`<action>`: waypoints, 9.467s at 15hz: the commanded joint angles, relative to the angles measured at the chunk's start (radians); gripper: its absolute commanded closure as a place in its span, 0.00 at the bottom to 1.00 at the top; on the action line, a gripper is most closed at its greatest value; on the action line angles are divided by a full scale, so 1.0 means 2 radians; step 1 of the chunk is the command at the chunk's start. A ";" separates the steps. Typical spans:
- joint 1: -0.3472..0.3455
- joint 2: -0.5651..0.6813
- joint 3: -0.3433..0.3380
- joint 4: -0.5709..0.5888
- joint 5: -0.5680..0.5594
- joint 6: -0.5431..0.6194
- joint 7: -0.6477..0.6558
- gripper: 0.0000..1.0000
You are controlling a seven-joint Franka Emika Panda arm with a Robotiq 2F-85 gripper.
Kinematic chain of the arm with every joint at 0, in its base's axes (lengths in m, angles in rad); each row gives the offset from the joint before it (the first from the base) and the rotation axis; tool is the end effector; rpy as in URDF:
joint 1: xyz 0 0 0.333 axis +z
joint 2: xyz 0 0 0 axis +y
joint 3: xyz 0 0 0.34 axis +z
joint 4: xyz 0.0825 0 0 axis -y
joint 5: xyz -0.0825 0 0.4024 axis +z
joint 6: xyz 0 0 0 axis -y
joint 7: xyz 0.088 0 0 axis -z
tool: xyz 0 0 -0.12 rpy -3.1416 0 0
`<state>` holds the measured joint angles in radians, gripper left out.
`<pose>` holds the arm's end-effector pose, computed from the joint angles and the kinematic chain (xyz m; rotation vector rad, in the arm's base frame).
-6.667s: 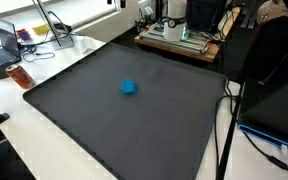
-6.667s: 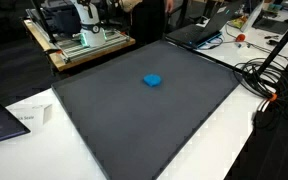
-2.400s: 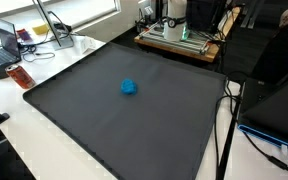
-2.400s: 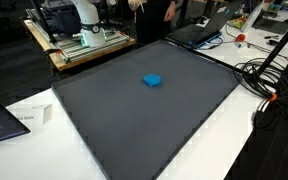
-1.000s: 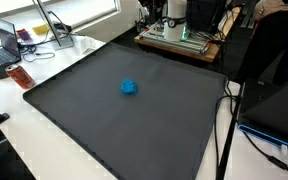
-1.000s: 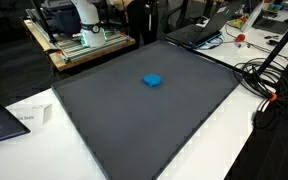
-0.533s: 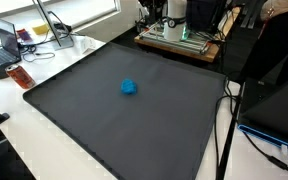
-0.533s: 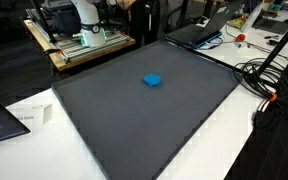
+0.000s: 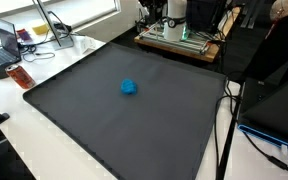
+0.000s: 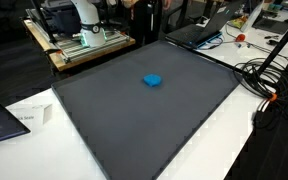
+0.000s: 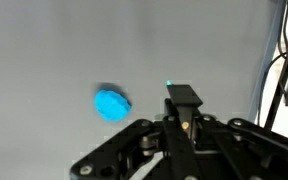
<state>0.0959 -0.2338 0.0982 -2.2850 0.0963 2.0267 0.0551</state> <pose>0.4712 0.1007 0.4475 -3.0783 -0.1425 0.0503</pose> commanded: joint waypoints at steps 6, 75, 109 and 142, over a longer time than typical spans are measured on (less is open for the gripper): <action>0.001 0.145 0.022 0.164 -0.076 -0.035 0.177 0.97; 0.000 0.634 -0.040 0.765 -0.116 -0.291 0.207 0.88; -0.147 0.566 0.029 0.580 0.009 -0.194 0.040 0.97; -0.271 0.462 -0.033 0.338 0.315 -0.193 -0.349 0.97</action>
<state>-0.4189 0.6308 0.0384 -1.6762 0.6772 1.7331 -0.5704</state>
